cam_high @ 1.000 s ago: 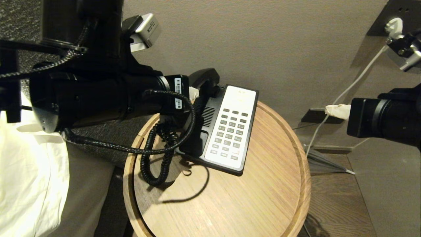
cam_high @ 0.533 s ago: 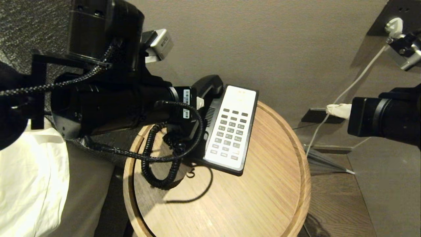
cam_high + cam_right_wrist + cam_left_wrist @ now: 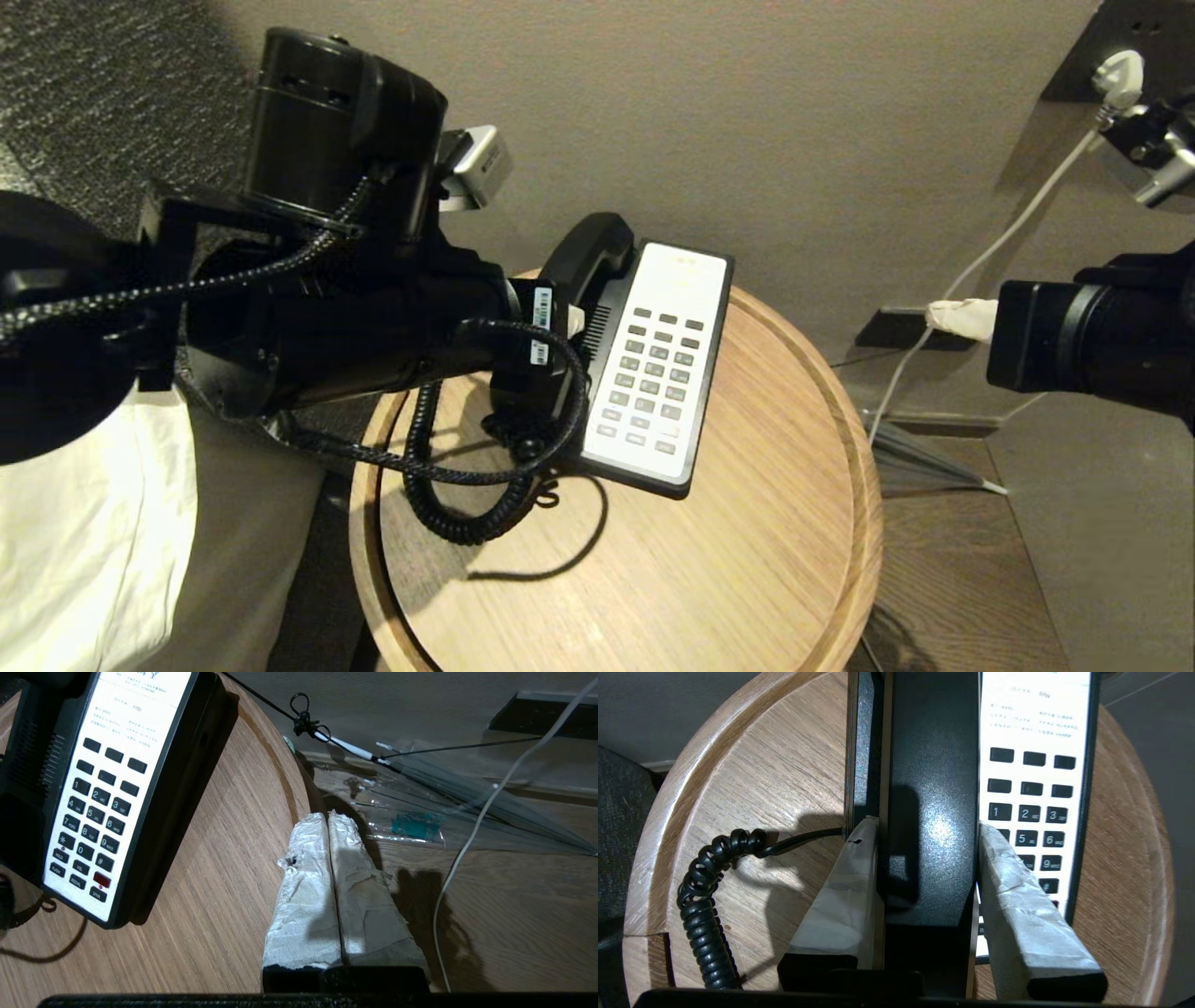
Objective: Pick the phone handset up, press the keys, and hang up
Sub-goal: Put the handset back
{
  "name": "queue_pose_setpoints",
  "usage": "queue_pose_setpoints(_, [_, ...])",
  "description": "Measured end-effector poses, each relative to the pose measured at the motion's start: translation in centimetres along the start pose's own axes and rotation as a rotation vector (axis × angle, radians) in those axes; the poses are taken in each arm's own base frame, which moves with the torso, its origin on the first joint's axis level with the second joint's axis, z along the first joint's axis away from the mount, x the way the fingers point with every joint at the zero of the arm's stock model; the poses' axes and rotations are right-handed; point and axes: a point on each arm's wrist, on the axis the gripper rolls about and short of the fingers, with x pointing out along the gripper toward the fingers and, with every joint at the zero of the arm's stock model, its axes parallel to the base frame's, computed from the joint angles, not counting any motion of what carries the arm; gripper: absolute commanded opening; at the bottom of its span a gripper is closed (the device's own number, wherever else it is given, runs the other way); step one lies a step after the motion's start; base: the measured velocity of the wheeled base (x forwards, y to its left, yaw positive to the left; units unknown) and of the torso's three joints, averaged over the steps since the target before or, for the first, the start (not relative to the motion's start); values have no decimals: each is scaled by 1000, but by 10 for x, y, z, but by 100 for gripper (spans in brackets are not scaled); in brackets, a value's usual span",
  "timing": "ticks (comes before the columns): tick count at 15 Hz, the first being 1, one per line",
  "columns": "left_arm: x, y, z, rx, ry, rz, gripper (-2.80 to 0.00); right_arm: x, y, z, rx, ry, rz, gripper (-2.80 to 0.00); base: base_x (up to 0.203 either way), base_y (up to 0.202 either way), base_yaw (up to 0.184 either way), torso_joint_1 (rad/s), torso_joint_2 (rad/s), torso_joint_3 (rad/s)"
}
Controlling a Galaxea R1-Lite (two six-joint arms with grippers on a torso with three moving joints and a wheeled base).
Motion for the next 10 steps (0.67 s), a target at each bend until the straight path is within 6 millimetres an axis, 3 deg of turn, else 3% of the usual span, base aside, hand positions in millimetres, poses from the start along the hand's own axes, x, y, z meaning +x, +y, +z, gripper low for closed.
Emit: queue_pose_setpoints(10, [18,-2,-8,18,42,14,-280,0,0,-1,18,2,0,-280,0,0,0,0,0,0])
